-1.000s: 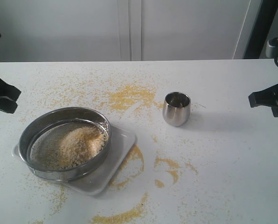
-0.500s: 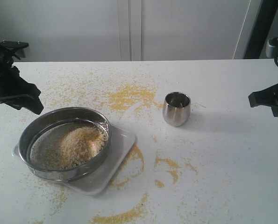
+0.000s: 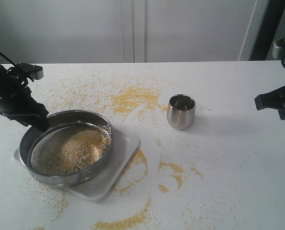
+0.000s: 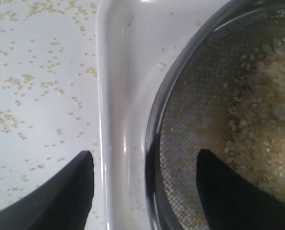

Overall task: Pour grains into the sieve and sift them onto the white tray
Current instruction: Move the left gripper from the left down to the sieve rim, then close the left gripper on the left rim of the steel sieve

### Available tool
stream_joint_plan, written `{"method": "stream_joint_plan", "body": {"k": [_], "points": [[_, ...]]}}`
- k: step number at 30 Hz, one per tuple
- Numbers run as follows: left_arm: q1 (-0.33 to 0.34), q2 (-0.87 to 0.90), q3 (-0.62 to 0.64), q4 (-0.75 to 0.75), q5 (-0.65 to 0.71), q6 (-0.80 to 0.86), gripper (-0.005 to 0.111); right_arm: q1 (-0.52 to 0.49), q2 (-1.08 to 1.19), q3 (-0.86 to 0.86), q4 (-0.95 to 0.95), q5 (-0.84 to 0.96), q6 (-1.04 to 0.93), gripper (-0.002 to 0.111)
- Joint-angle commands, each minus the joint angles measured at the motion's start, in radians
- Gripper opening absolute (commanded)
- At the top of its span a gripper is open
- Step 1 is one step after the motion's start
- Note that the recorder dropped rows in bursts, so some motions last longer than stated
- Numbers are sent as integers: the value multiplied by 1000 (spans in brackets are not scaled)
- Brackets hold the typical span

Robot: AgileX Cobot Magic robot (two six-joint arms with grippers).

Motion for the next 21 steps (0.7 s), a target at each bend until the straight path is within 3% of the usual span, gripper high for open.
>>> {"method": "stream_joint_plan", "body": {"k": [1,11,17,21], "points": [[-9,13,-5,-3,-23,8,64,-2,-7,2,-4,-7,-12,0],[-9,53,-5,18,-54,8,64,-2,-7,2,-4,-7,-12,0],[-9,54,-5,33,-78,8,54,-2,-7,2,-4,-7,-12,0],[-18,63,-3,38,-78,8,54,-2,-7,2,-4,-7,-12,0]]}}
